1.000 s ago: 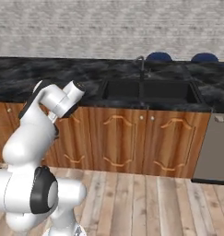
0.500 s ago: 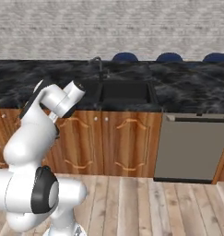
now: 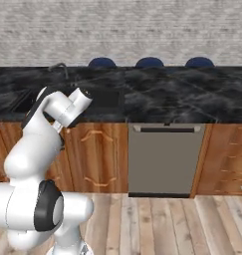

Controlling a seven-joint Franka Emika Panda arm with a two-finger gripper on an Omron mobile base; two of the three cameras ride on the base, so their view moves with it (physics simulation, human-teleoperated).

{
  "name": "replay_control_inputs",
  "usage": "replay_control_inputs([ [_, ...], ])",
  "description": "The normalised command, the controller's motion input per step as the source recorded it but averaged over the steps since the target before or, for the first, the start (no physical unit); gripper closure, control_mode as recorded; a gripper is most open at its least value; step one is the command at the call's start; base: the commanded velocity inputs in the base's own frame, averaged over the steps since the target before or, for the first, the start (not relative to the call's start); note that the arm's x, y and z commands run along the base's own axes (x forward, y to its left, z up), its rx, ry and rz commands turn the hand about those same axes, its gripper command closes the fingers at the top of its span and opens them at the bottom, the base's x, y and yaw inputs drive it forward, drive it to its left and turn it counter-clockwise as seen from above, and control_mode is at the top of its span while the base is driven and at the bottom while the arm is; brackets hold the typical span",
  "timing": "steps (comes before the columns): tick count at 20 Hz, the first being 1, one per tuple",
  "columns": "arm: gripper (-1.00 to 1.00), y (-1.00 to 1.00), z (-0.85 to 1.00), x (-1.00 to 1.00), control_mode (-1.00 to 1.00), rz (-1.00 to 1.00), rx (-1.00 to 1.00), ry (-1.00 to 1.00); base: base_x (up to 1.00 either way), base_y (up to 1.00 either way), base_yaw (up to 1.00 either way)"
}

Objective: The kettle is done boiling. Turn off the stove, then wait for 300 timesteps before moving the kettle to the dining table.

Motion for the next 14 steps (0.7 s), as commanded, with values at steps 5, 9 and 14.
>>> replay_control_inputs([
  [5,1.00,0.00,0.00,0.00,1.00,0.00,0.00,0.00,0.54,-0.85,-0.09],
  [9,1.00,0.00,0.00,0.00,1.00,0.00,0.00,0.00,0.54,-0.88,-0.07],
  [14,1.00,0.00,0.00,0.00,1.00,0.00,0.00,0.00,0.56,-0.85,-0.06],
])
